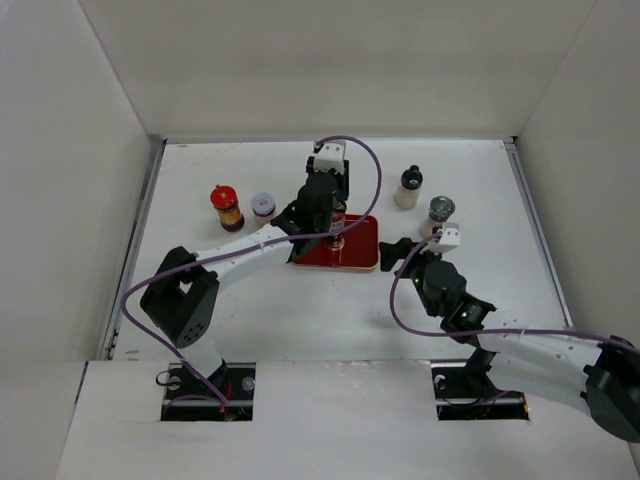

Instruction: Organize the condiment bottles

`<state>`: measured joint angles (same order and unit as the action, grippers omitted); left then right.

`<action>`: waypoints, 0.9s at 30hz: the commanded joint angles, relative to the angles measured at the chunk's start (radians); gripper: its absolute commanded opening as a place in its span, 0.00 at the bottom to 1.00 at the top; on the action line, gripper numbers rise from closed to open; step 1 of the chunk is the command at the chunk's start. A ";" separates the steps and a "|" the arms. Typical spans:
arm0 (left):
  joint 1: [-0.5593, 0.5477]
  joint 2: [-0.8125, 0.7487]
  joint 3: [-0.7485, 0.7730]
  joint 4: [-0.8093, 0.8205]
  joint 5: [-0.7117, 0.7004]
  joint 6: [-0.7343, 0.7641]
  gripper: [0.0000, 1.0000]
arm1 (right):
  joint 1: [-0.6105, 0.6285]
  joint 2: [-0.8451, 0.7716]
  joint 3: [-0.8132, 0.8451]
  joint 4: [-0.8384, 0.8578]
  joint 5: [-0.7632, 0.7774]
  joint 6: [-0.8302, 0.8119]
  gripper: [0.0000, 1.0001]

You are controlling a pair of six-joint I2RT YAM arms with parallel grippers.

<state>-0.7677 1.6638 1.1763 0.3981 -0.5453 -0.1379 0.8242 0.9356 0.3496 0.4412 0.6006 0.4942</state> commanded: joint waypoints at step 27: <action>0.116 -0.440 -0.448 -0.174 -0.211 -0.157 0.77 | -0.013 -0.009 -0.001 0.050 0.008 0.007 0.81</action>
<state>-0.6880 1.1709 0.7479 0.3595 -0.7456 -0.2329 0.8120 0.9241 0.3439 0.4423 0.6003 0.4942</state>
